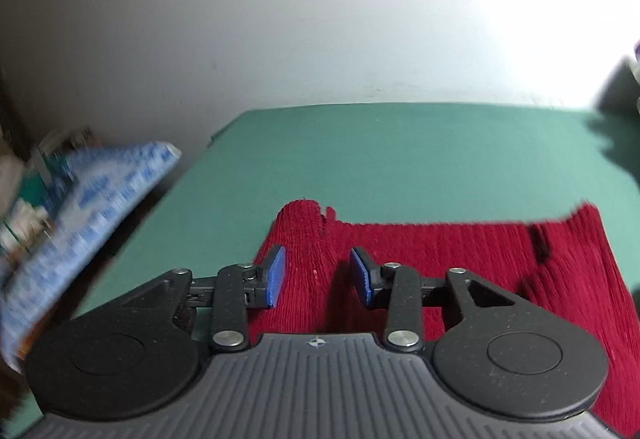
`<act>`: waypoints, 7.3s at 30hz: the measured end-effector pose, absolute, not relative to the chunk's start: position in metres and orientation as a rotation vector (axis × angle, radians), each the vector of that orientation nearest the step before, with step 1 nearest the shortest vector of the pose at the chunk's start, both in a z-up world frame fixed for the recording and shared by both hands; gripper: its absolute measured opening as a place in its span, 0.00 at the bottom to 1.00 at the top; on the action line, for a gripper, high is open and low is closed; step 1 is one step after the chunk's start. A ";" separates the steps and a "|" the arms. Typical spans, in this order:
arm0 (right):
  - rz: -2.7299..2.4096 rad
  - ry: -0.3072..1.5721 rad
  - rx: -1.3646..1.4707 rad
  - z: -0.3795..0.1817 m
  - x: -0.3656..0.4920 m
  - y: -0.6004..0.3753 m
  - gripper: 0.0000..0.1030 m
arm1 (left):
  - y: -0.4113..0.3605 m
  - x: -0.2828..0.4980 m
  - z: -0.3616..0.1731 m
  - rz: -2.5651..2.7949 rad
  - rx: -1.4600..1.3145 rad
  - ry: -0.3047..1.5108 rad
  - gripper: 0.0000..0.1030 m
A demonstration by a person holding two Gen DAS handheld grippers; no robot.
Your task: Fold clothes
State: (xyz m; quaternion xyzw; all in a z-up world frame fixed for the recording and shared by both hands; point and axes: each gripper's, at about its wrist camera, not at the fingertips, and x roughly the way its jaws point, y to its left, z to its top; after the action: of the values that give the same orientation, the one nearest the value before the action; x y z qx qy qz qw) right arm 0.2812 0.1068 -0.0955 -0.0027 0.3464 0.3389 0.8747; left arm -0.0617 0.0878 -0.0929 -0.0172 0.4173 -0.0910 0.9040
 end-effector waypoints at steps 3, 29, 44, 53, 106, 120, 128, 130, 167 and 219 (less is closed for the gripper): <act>0.703 0.690 -0.031 -0.103 0.280 0.116 0.38 | 0.082 -0.065 -0.094 -0.196 -0.046 0.866 0.71; 0.648 0.680 0.064 -0.069 0.287 0.044 0.23 | 0.081 -0.097 -0.083 -0.185 -0.110 0.799 0.71; 1.119 1.005 0.060 -0.078 0.127 -0.039 0.25 | 0.141 -0.114 -0.083 -0.147 -0.208 0.840 0.74; 1.251 0.982 -0.005 -0.086 0.052 -0.052 0.14 | 0.135 -0.103 -0.088 -0.198 -0.187 0.891 0.76; 1.151 0.840 -0.357 -0.087 -0.013 -0.097 0.06 | 0.057 -0.111 -0.106 -0.362 0.014 0.957 0.93; 1.065 0.727 -0.190 -0.051 0.020 -0.078 0.12 | 0.060 -0.112 -0.091 -0.390 0.021 0.933 0.94; 1.133 0.771 -0.200 -0.083 0.069 0.025 0.12 | 0.051 -0.115 -0.108 -0.383 0.058 0.967 0.98; 1.123 0.810 -0.188 -0.093 0.087 0.039 0.12 | 0.051 -0.117 -0.108 -0.381 0.049 0.963 0.98; 0.618 0.718 -0.081 -0.111 0.268 0.114 0.19 | 0.063 -0.102 -0.108 -0.299 -0.154 0.915 0.96; 0.360 0.870 0.054 -0.121 -0.021 -0.379 0.07 | -0.051 -0.126 -0.070 -0.214 0.017 0.958 0.97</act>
State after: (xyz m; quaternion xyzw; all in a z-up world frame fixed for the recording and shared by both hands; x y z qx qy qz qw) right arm -0.0210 -0.3786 -0.1211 0.0258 0.4192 0.1732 0.8908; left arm -0.1261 -0.0506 -0.0704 0.0082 0.4599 -0.1028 0.8820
